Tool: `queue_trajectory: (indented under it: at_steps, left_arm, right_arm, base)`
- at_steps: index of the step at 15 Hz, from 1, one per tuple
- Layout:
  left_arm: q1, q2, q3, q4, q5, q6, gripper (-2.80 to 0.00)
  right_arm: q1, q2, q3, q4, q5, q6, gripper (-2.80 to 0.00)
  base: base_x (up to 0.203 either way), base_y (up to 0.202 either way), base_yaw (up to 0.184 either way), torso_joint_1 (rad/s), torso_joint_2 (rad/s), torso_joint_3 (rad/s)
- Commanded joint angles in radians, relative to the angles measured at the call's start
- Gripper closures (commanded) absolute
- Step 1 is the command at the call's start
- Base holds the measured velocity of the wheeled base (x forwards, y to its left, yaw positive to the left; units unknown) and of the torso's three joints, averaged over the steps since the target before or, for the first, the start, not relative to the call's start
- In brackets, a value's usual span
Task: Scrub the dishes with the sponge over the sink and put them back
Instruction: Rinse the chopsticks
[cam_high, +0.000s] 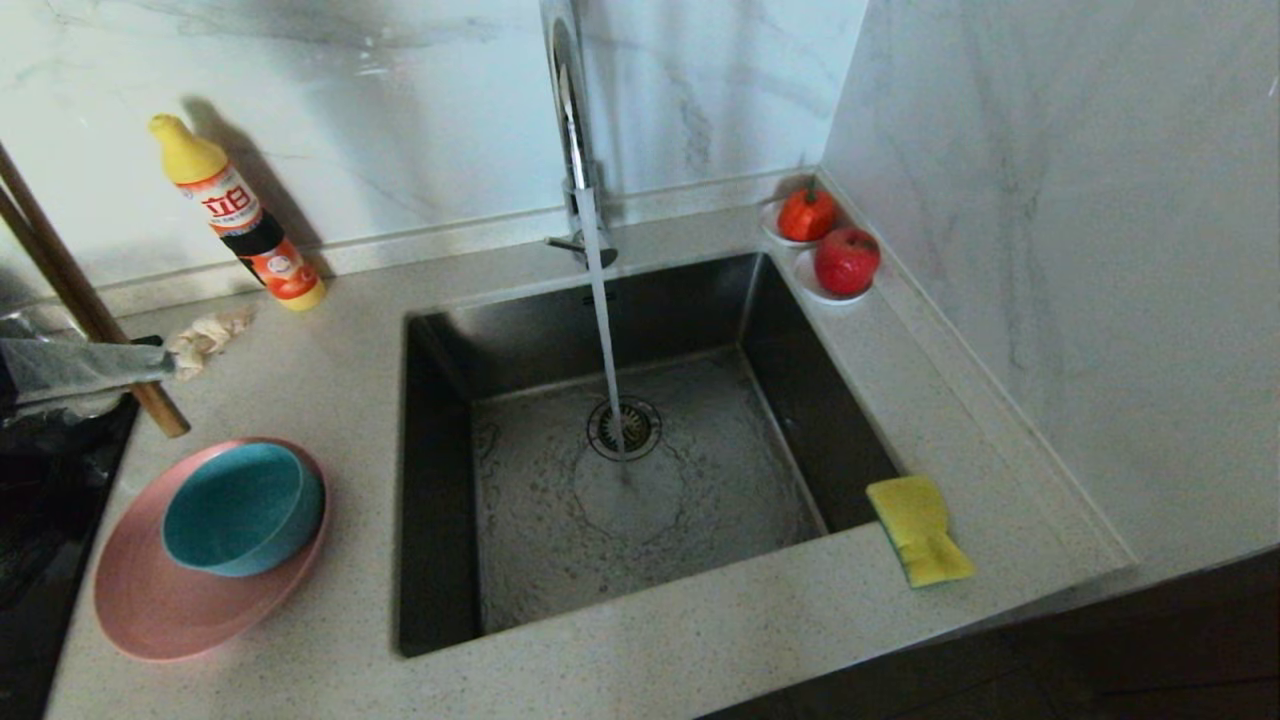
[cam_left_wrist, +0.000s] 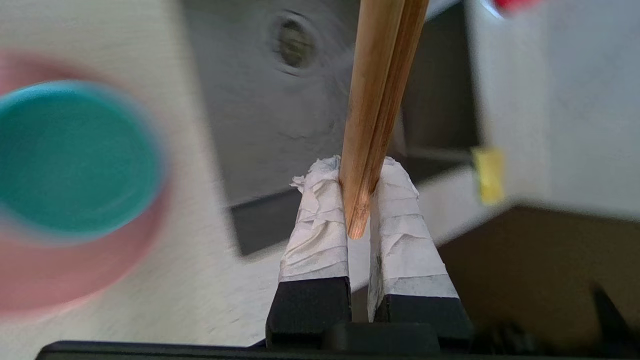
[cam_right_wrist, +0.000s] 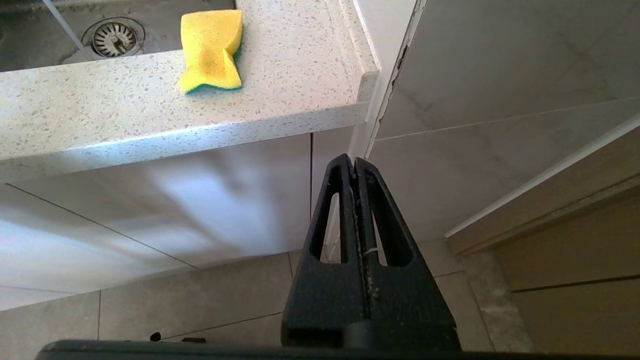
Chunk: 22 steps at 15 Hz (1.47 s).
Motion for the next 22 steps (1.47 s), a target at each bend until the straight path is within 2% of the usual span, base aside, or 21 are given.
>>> queue_trajectory:
  at_steps: [1,4,7,10,15,19,22]
  left_arm:
    - [-0.14,0.079,-0.039,0.006,-0.007,0.008,0.0]
    - [-0.318,0.14,-0.044,0.007,-0.002,0.037,0.0]
    - [-0.416,0.197,-0.026,0.008,0.011,0.114,0.0]
    - [-0.477,0.238,0.025,0.008,0.119,0.254,0.0]
    - [-0.493,0.301,0.147,-0.001,0.211,0.493,0.0]
    - [-0.555,0.378,0.154,-0.013,0.232,0.51,0.0]
    - [-0.611,0.432,0.176,-0.105,0.314,0.512,0.0]
  right_arm:
    - [0.0,0.001,0.0,0.0,0.0,0.001,0.0]
    - [0.0,0.0,0.0,0.0,0.0,0.0,0.0]
    - [0.0,0.0,0.0,0.0,0.0,0.0,0.0]
    - [0.0,0.0,0.0,0.0,0.0,0.0,0.0]
    - [0.0,0.001,0.0,0.0,0.0,0.0,0.0]
    - [0.0,0.0,0.0,0.0,0.0,0.0,0.0]
    - [0.0,0.001,0.001,0.0,0.0,0.0,0.0]
  base:
    - [0.0,0.0,0.0,0.0,0.0,0.0]
    - [0.0,0.0,0.0,0.0,0.0,0.0]
    - [0.0,0.0,0.0,0.0,0.0,0.0]
    - [0.0,0.0,0.0,0.0,0.0,0.0]
    - [0.0,0.0,0.0,0.0,0.0,0.0]
    - [0.0,0.0,0.0,0.0,0.0,0.0]
    - [0.0,0.0,0.0,0.0,0.0,0.0]
